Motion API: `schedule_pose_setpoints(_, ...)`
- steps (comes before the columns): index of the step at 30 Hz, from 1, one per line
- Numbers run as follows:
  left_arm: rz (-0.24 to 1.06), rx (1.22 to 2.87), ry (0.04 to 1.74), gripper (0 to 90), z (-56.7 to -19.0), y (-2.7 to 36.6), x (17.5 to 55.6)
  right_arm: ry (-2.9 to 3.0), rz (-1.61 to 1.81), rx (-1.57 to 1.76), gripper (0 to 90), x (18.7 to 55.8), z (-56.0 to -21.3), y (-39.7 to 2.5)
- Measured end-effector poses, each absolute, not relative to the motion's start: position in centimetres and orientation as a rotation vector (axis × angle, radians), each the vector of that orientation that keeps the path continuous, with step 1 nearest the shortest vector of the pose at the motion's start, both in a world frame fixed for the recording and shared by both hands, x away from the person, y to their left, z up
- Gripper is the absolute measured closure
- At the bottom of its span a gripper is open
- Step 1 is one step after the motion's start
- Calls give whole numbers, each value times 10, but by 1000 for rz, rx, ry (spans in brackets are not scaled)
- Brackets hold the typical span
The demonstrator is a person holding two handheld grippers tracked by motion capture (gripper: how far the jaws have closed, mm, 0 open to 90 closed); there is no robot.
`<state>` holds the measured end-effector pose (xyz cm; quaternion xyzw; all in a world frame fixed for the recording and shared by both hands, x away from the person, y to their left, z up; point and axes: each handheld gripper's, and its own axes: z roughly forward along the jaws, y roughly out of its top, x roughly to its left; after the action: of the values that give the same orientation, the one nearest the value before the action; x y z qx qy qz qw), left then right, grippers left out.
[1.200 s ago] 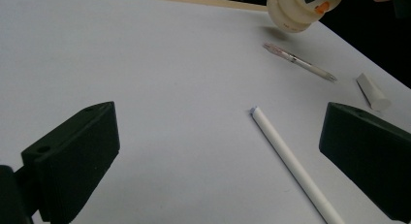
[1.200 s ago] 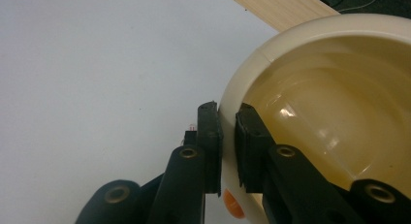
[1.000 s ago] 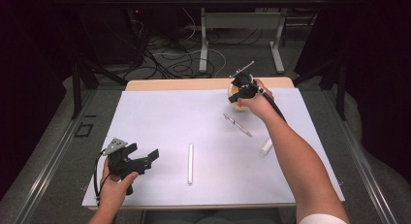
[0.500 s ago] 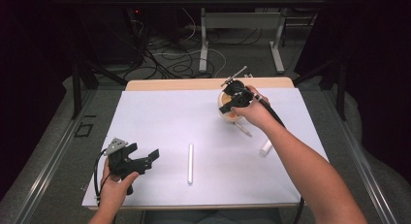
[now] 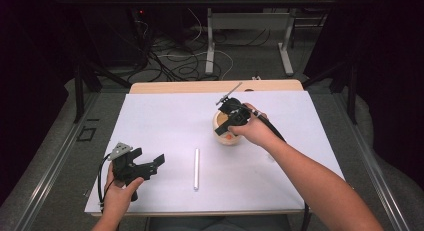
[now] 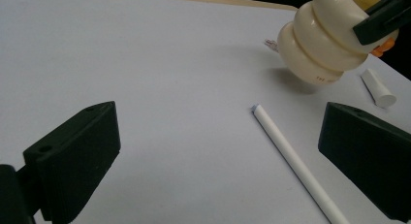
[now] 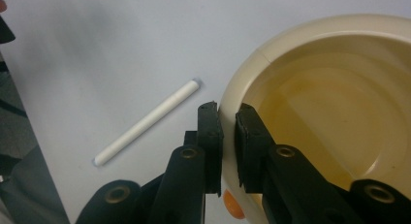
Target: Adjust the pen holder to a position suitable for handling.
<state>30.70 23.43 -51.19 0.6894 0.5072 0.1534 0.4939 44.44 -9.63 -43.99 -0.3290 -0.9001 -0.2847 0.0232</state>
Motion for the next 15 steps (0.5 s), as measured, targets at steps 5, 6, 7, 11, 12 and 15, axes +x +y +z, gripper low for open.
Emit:
schedule_pose_setpoints(5, 370, 1675, 1226, 15, -511, 234, 307, -2777, -865, -983, 828, 438, -444, -89)
schedule_pose_setpoints(6, 371, 1674, 1226, 15, -511, 234, 307, -2772, -850, -966, 828, 437, -444, -88)
schedule_pose_setpoints(7, 371, 1673, 1226, 15, -512, 234, 307, -2766, -850, -980, 828, 435, -444, -86)
schedule_pose_setpoints(11, 370, 1673, 1226, 15, -512, 234, 307, -2750, -838, -954, 828, 432, -445, -83)
schedule_pose_setpoints(12, 370, 1673, 1226, 15, -512, 234, 307, -2737, -906, -966, 828, 431, -449, -80)
schedule_pose_setpoints(15, 370, 1673, 1224, 15, -512, 234, 307, -2742, -827, -969, 827, 428, -449, -79)
